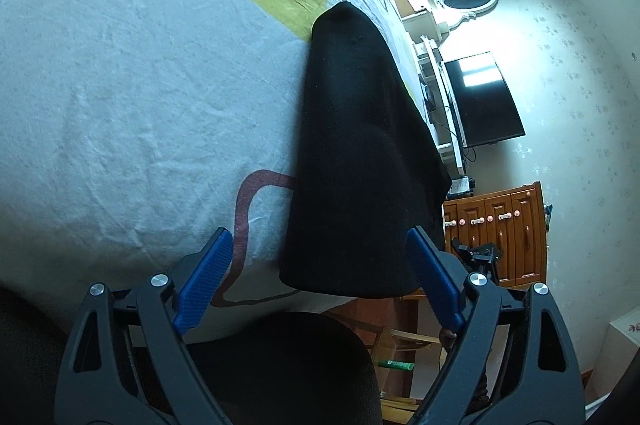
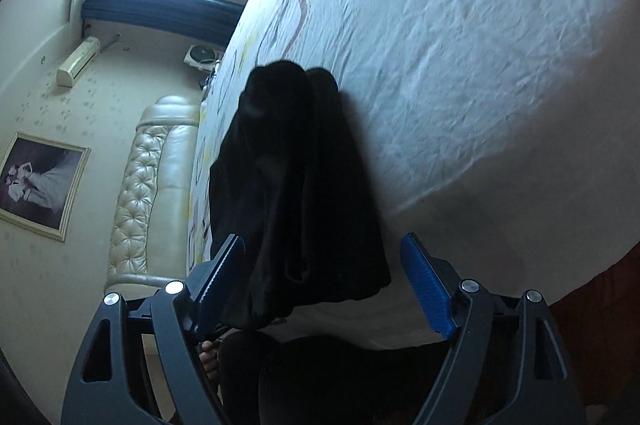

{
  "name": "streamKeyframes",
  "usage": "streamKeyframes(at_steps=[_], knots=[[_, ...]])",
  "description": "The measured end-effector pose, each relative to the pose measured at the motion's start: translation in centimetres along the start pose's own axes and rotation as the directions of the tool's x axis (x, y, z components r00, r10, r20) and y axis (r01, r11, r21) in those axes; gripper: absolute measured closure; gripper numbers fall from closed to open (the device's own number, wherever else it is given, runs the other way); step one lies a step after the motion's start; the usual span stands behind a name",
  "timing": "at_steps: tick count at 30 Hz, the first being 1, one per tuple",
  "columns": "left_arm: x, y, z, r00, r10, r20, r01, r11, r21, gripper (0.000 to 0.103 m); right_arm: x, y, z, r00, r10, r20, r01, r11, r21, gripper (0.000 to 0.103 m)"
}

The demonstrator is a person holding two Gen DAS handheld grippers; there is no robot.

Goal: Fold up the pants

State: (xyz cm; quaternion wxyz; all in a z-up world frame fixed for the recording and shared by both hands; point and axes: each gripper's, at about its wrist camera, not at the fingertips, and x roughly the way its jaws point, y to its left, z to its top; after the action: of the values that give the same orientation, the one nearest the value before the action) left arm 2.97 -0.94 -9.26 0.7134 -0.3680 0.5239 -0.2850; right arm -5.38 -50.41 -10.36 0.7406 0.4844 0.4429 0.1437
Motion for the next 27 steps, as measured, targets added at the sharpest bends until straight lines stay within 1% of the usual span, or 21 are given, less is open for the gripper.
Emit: streamKeyframes(at_steps=[2,4,6,7,8,9,10,11,12,13,14,15,17,19,21,24,25,26,27], knots=[[0.3,0.0,-0.2,1.0,-0.019,-0.001,0.019,1.0,-0.013,0.014,0.6,-0.2,-0.2,1.0,0.009,-0.011,-0.008,1.0,0.011,0.024],[0.7,0.2,-0.3,0.999,-0.044,-0.004,0.044,0.998,-0.038,0.013,1.1,-0.3,-0.3,0.999,0.045,-0.018,-0.045,0.999,0.025,0.024],[1.0,0.3,-0.5,0.998,-0.064,-0.001,0.064,0.996,-0.069,0.013,1.4,0.0,-0.6,0.999,0.043,-0.012,-0.042,0.999,0.009,0.024],[1.2,0.4,-0.6,0.997,-0.072,0.002,0.072,0.994,-0.081,0.012,1.8,0.5,-0.7,0.999,0.033,-0.004,-0.033,0.999,-0.013,0.027],[1.4,0.4,-0.7,0.997,-0.079,0.005,0.08,0.993,-0.09,0.012,2.0,0.8,-0.7,1.0,0.016,-0.001,-0.016,0.999,-0.035,0.039],[1.5,0.3,-0.9,0.996,-0.084,0.007,0.084,0.992,-0.095,0.012,2.0,1.0,-0.8,1.0,-0.013,-0.003,0.012,0.999,-0.053,0.045],[1.7,0.1,-1.0,0.996,-0.085,0.009,0.085,0.992,-0.096,0.012,2.0,1.0,-0.8,1.0,-0.023,-0.008,0.023,0.998,-0.057,0.049],[1.9,-0.1,-1.1,0.996,-0.086,0.007,0.086,0.992,-0.091,0.019,1.9,0.9,-0.7,1.0,-0.014,-0.009,0.013,0.998,-0.054,0.052],[2.2,-0.3,-1.2,0.997,-0.079,-0.004,0.078,0.993,-0.091,0.027,1.9,0.8,-0.7,1.0,-0.008,-0.009,0.007,0.999,-0.053,0.053],[2.4,-0.3,-1.4,0.999,-0.046,-0.015,0.044,0.995,-0.089,0.039,1.9,0.8,-0.6,1.0,-0.005,-0.01,0.004,0.999,-0.048,0.055],[2.7,-0.5,-1.5,1.0,-0.011,-0.017,0.01,0.997,-0.082,0.043,1.9,0.7,-0.6,1.0,0.0,-0.011,0.0,0.999,-0.044,0.056],[2.7,-0.6,-1.4,1.0,0.005,-0.013,-0.006,0.997,-0.074,0.045,2.0,0.8,-0.5,1.0,0.0,-0.012,-0.001,0.999,-0.046,0.056],[2.7,-0.7,-1.6,0.999,0.043,-0.006,-0.043,0.997,-0.061,0.054,2.1,1.1,-0.4,1.0,-0.007,-0.014,0.006,0.998,-0.063,0.06],[2.7,-0.8,-1.8,0.998,0.062,0.012,-0.061,0.997,-0.048,0.057,2.3,1.4,-0.2,0.999,-0.029,-0.021,0.027,0.996,-0.09,0.062],[2.8,-0.7,-1.7,0.998,0.063,0.026,-0.062,0.997,-0.04,0.058,2.1,0.7,-0.1,0.999,-0.026,-0.024,0.024,0.995,-0.092,0.062],[2.6,-0.5,-1.6,0.999,0.034,0.032,-0.034,0.999,-0.018,0.056,2.3,0.5,-0.3,1.0,-0.014,-0.027,0.011,0.994,-0.104,0.061],[2.4,-0.6,-1.6,0.999,0.02,0.034,-0.02,1.0,-0.002,0.054,2.2,0.7,-0.3,0.999,-0.022,-0.031,0.019,0.992,-0.121,0.055],[2.1,-0.7,-1.5,0.999,0.008,0.033,-0.008,1.0,0.012,0.052,1.9,1.0,-0.4,0.999,-0.026,-0.039,0.021,0.991,-0.13,0.052],[1.6,-0.8,-1.5,0.999,0.015,0.034,-0.016,0.999,0.03,0.049,1.5,1.4,-0.3,0.998,-0.033,-0.046,0.026,0.99,-0.136,0.05]])
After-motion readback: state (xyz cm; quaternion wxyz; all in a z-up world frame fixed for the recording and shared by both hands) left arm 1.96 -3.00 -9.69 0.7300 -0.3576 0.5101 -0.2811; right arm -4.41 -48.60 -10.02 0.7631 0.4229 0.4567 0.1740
